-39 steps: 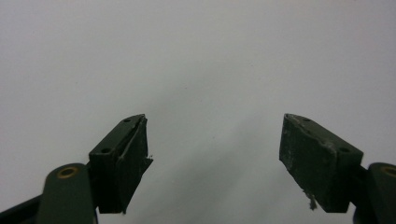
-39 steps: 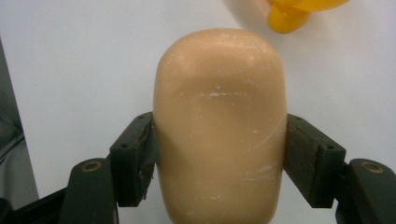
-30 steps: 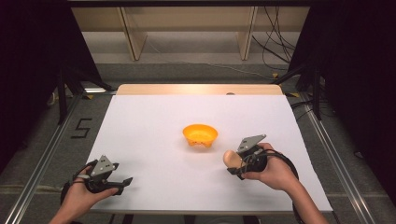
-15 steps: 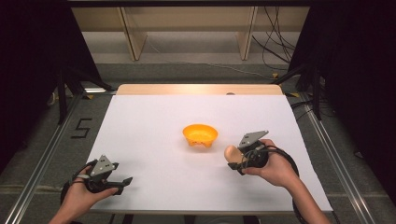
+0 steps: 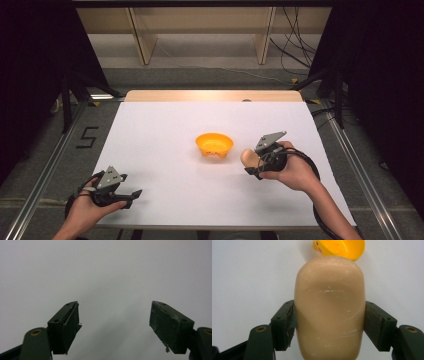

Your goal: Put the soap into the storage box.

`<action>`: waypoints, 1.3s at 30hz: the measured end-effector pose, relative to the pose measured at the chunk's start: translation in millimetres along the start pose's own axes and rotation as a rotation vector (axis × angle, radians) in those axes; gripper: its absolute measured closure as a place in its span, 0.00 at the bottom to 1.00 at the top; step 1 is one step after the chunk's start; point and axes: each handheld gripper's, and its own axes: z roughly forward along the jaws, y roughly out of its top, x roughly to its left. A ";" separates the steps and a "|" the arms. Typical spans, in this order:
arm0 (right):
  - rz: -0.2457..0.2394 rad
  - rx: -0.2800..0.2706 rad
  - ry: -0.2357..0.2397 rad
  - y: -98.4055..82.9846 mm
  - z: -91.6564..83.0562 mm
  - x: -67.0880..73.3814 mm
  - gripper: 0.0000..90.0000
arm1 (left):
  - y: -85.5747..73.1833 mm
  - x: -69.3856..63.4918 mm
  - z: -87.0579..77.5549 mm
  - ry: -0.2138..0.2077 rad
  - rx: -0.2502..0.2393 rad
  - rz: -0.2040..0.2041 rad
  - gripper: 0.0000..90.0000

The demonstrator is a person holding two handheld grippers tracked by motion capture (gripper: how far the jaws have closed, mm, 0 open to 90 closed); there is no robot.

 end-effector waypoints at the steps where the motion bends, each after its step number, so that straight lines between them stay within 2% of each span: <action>1: 0.000 0.000 0.000 0.0 0.0 0.0 0.37 | 0.0 0.0 0.0 0.000 0.000 0.000 0.26; 2: -0.018 0.006 0.011 1.2 -1.2 -2.8 0.37 | -0.3 -1.7 1.5 0.001 -0.021 -0.026 0.26; 3: -0.020 -0.006 0.006 2.1 0.0 -3.3 0.37 | -0.3 -1.9 1.5 0.001 -0.021 -0.028 0.26; 4: -0.016 0.011 0.009 3.4 -1.2 -4.1 0.37 | 0.0 -0.2 0.2 -0.002 0.000 -0.003 0.26; 5: -0.026 0.009 0.010 4.3 -0.4 -5.5 0.37 | 0.0 -0.2 0.2 -0.002 0.000 -0.002 0.26; 6: -0.023 0.003 -0.003 4.4 0.3 -5.3 0.37 | -0.2 -0.9 0.4 -0.006 0.001 -0.013 0.26; 8: -0.034 0.000 0.002 5.2 0.6 -6.6 0.37 | -0.4 -1.6 0.5 -0.007 0.001 -0.024 0.26; 9: -0.018 0.005 0.007 5.9 1.1 -6.0 0.37 | -0.4 -1.8 0.8 -0.005 -0.002 -0.026 0.26; 10: -0.012 0.010 -0.005 6.4 0.9 -6.1 0.37 | -0.3 -1.8 0.8 -0.004 -0.004 -0.026 0.26; 13: -0.019 0.019 -0.001 8.3 0.2 -8.4 0.37 | -0.4 -1.8 0.9 -0.003 -0.005 -0.025 0.26; 14: -0.032 0.013 0.004 10.1 0.7 -9.5 0.37 | -0.5 -2.0 0.7 -0.006 0.001 -0.031 0.26; 15: -0.046 0.012 0.003 10.8 0.7 -11.0 0.37 | -0.3 -1.4 0.9 -0.003 -0.002 -0.019 0.26; 17: -0.023 0.024 -0.005 12.1 0.0 -10.8 0.37 | -0.3 -2.1 1.4 -0.001 -0.009 -0.030 0.26; 19: -0.042 0.025 -0.005 13.3 0.6 -13.6 0.37 | -0.3 -1.9 1.3 -0.003 -0.005 -0.026 0.26; 21: -0.035 0.045 0.006 14.9 -0.2 -14.2 0.37 | -0.3 -1.7 1.2 -0.003 -0.006 -0.023 0.26; 24: -0.038 0.044 0.008 16.3 0.6 -15.4 0.37 | -0.3 -1.9 1.2 -0.003 -0.004 -0.024 0.26; 25: -0.097 0.039 0.023 18.3 1.9 -20.4 0.37 | -0.5 -2.8 1.2 -0.003 -0.006 -0.037 0.26; 27: -0.048 0.055 0.007 19.3 0.8 -18.0 0.37 | -0.3 -1.7 1.3 -0.004 -0.004 -0.022 0.26; 28: -0.074 0.051 0.014 20.1 1.9 -19.6 0.37 | -0.3 -1.9 1.3 -0.004 -0.005 -0.026 0.26; 29: -0.080 0.057 0.011 20.8 1.9 -20.4 0.37 | -0.3 -1.9 1.3 -0.004 -0.005 -0.026 0.26; 32: -0.072 0.069 0.020 21.9 1.8 -21.5 0.37 | -0.4 -1.5 0.9 -0.008 0.001 -0.021 0.26; 35: -0.085 0.093 0.024 24.3 2.6 -23.2 0.37 | -0.2 -1.5 1.3 -0.004 -0.006 -0.020 0.26; 36: -0.066 0.100 0.024 24.6 2.9 -22.1 0.37 | -0.4 -1.9 1.3 -0.004 -0.006 -0.026 0.26; 39: -0.090 0.096 0.032 26.2 3.9 -24.0 0.37 | -0.3 -1.8 1.4 -0.005 -0.005 -0.025 0.26</action>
